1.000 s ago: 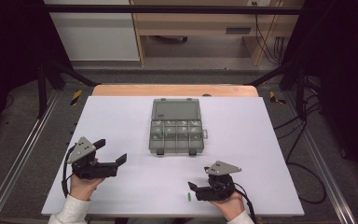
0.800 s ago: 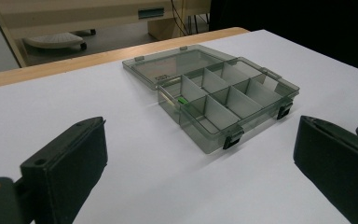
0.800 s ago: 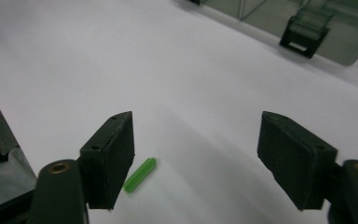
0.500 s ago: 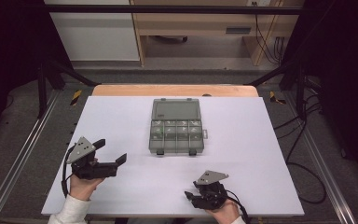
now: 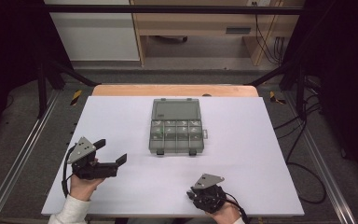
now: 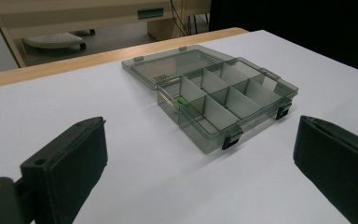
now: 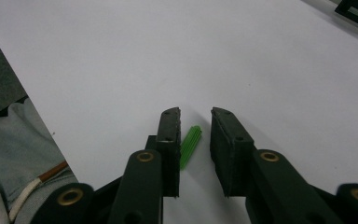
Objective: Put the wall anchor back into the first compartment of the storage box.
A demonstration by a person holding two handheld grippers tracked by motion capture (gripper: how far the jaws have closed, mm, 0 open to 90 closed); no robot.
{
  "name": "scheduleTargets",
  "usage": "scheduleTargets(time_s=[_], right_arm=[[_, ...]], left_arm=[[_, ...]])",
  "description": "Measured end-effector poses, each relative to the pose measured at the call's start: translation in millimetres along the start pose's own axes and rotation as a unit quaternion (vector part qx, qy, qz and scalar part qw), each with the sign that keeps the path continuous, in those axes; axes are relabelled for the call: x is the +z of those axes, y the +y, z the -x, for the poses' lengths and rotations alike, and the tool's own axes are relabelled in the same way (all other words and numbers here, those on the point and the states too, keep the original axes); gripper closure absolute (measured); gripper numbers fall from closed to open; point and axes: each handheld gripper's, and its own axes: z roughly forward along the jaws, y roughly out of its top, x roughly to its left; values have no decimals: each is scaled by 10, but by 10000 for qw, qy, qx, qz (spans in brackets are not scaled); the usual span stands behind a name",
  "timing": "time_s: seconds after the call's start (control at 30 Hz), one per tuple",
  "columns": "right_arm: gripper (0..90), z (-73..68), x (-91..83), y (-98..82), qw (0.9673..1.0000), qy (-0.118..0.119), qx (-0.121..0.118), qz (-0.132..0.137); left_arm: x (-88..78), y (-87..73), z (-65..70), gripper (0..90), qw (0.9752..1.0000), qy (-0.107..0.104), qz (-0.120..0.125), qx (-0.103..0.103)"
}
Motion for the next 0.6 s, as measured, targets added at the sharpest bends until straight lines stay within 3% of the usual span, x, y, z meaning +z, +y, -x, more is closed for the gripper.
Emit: scheduleTargets(time_s=[0.13,0.3,0.6], right_arm=[[835,63,-16,-8,9999,120,99,-42],[841,119,-18,-5,9988,334,339,-67],[848,167,-44,35,9982,433,421,-21]], left_arm=[[0,0,-2,24,10000,-2,3,-6],[3,0,1,24,10000,-1,-13,6],[2,0,-3,24,10000,-1,-6,-2]])
